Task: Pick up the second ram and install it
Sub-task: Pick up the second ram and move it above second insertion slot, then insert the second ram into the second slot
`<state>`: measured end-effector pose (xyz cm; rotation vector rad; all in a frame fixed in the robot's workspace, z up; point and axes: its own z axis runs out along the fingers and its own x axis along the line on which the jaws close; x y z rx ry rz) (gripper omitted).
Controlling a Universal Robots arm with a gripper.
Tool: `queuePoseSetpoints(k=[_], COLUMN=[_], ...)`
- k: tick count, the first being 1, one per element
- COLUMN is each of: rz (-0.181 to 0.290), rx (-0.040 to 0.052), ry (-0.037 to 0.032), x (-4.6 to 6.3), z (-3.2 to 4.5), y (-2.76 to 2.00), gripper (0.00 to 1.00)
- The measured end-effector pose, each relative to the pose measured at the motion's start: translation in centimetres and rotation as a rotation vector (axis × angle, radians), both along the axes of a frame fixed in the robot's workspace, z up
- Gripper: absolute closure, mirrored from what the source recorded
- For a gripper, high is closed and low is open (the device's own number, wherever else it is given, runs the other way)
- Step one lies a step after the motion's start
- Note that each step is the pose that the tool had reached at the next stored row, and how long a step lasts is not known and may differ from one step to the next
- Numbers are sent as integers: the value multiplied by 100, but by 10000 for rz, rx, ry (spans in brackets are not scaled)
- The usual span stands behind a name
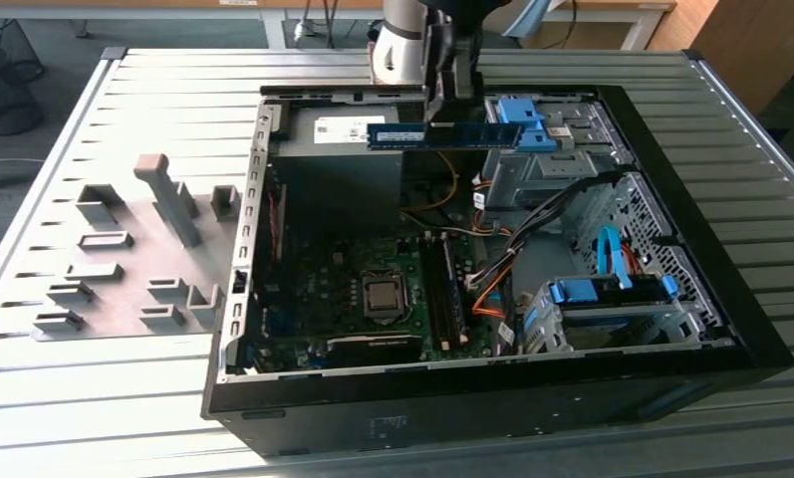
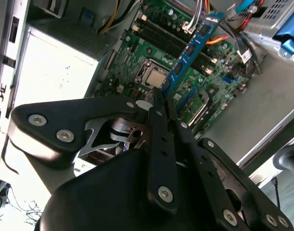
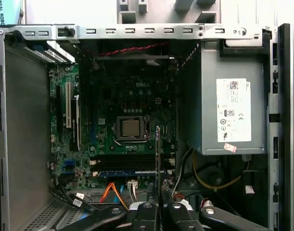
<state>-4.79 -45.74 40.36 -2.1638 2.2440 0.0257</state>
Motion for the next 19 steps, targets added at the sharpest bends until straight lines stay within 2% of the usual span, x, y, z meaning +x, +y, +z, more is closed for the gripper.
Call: queuePoseSetpoints(k=[7,19], rz=[0,-34], rx=[-1,-1], ry=[0,-1], x=[41,42], z=[0,-1], y=[0,0], gripper=[86,86])
